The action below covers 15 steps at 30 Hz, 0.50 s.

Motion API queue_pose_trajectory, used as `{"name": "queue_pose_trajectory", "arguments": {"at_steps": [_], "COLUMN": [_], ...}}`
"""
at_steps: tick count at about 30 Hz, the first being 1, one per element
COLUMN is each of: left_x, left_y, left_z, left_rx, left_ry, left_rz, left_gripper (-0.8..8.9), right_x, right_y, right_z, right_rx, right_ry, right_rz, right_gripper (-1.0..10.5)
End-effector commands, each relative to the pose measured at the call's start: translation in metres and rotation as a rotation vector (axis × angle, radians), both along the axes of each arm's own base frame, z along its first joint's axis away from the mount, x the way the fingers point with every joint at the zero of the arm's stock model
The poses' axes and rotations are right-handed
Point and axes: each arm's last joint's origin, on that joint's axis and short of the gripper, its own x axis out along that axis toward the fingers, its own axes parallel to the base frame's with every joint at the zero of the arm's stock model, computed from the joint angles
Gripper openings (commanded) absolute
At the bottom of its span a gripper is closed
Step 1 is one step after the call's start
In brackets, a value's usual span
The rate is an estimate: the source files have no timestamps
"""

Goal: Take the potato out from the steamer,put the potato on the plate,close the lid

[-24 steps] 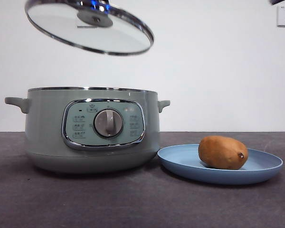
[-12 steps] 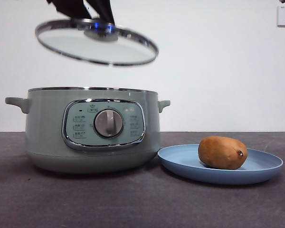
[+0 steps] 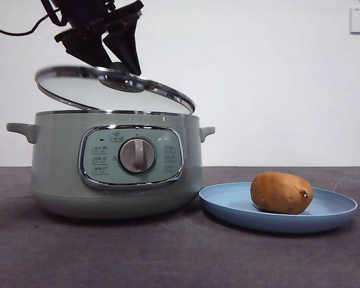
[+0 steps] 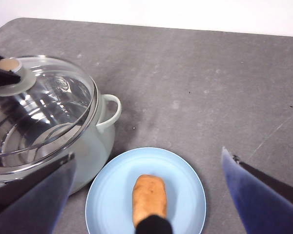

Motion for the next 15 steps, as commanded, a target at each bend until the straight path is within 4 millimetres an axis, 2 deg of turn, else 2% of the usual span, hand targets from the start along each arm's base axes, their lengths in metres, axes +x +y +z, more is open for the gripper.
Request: {"name": "queue_pose_trajectory", "arguments": {"at_steps": [1,10,15], "left_x": [-0.003,-0.011,-0.016], "left_y": [0.002,0.002,0.003], "left_z": [0.005,-0.044,-0.054], "left_rx": [-0.034,-0.029,-0.002], "left_ry": [-0.046,0.022,0.072], "left_rz": [0.013,0.023,0.024], "left_gripper": [-0.08,-0.08,-0.09], "right_x": [0.0,0.0,0.0], "right_y": [0.0,0.0,0.0], "right_z": [0.001,0.001,0.001], "right_rx": [0.003,0.004,0.005], "right_ry": [-0.005,-0.005,-0.005], "right_rz": [-0.005,-0.006,-0.006], "right_gripper": [5.0,5.0,5.0]}}
